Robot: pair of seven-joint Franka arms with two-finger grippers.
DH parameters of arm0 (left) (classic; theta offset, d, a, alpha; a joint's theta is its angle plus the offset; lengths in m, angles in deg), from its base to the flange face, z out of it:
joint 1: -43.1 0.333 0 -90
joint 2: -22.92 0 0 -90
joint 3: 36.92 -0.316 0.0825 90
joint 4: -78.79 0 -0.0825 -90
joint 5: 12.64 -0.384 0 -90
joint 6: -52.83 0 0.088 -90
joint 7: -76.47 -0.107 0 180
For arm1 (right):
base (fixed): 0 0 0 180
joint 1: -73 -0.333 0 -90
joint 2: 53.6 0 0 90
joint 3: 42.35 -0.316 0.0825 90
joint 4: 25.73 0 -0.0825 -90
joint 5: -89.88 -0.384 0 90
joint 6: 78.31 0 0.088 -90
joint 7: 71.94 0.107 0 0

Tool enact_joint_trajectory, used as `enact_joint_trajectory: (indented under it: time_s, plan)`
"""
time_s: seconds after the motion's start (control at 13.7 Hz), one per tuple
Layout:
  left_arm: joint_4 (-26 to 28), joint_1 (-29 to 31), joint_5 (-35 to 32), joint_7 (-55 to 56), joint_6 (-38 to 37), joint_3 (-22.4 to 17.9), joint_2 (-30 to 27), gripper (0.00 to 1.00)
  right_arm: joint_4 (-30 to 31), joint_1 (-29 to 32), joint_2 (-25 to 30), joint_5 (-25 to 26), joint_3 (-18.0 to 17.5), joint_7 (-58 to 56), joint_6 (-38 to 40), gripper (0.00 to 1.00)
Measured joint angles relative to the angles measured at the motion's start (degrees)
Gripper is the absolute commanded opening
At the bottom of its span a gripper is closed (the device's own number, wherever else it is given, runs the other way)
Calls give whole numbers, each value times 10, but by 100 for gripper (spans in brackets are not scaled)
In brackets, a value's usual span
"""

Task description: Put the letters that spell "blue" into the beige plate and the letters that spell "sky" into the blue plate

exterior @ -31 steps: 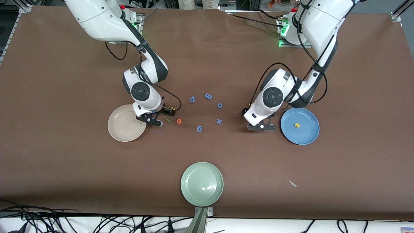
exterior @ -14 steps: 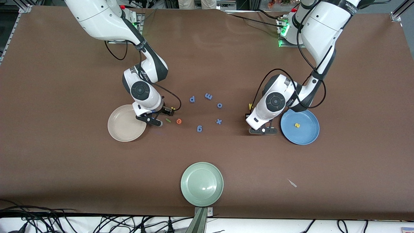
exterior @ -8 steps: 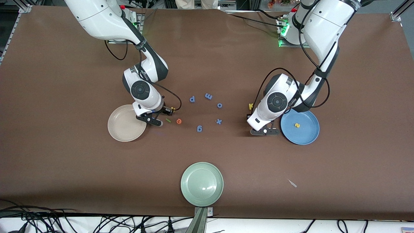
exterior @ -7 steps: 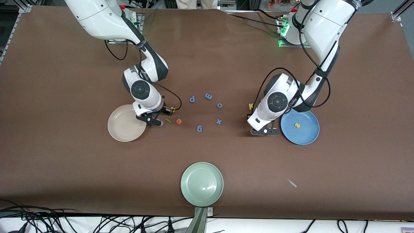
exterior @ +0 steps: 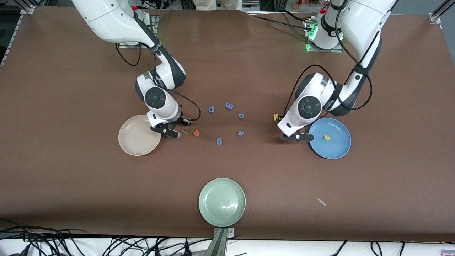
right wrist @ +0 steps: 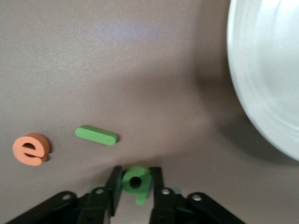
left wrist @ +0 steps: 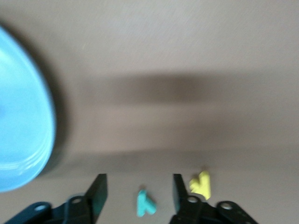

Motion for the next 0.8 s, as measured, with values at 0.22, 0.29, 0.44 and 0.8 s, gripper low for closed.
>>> enact_joint_trajectory:
  time_s: [0.22, 0.29, 0.44, 0.8]
  plan:
    - [80, 1, 0, 2, 73, 7, -25, 100, 0, 1, 15, 0, 0, -1, 1, 23]
    - [101, 0, 0, 3, 95, 9, -28, 100, 0, 2, 21, 0, 0, -2, 5, 23]
    - [127, 0, 0, 3, 116, 10, -29, 99, 0, 7, 34, 1, 2, -17, 15, 24]
    - [154, 0, 0, 3, 154, 11, -30, 67, 0, 72, 83, 1, 11, -165, 83, 24]
